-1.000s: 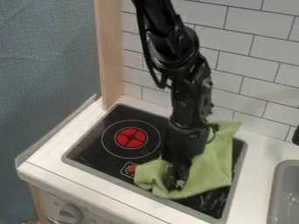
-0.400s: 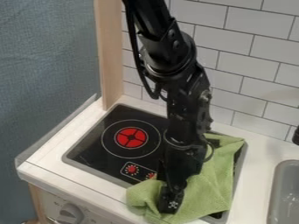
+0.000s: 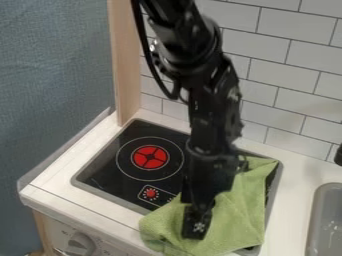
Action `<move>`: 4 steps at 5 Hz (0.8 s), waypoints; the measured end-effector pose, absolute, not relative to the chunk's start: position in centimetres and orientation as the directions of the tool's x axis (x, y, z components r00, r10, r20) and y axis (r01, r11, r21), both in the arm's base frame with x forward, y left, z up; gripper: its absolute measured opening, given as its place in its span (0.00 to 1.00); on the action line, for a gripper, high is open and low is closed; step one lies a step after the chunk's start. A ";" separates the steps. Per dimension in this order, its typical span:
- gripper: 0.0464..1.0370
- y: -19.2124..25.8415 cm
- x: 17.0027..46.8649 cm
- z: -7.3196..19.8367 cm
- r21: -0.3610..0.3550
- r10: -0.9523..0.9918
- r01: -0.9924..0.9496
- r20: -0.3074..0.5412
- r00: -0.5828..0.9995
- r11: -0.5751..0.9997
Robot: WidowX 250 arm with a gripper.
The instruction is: Move the cloth to right burner
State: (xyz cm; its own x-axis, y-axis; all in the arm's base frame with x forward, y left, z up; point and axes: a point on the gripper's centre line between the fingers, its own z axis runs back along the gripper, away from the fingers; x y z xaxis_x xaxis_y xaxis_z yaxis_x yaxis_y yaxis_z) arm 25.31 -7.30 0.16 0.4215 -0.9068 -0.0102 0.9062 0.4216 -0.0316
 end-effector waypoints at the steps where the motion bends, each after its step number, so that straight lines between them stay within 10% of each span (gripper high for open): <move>1: 0.96 -7.6 26.0 2.0 0.016 -0.910 0.910 0.043 0.413 0.414; 4: 0.96 -7.0 26.7 4.3 0.088 -0.913 0.909 0.055 0.404 0.407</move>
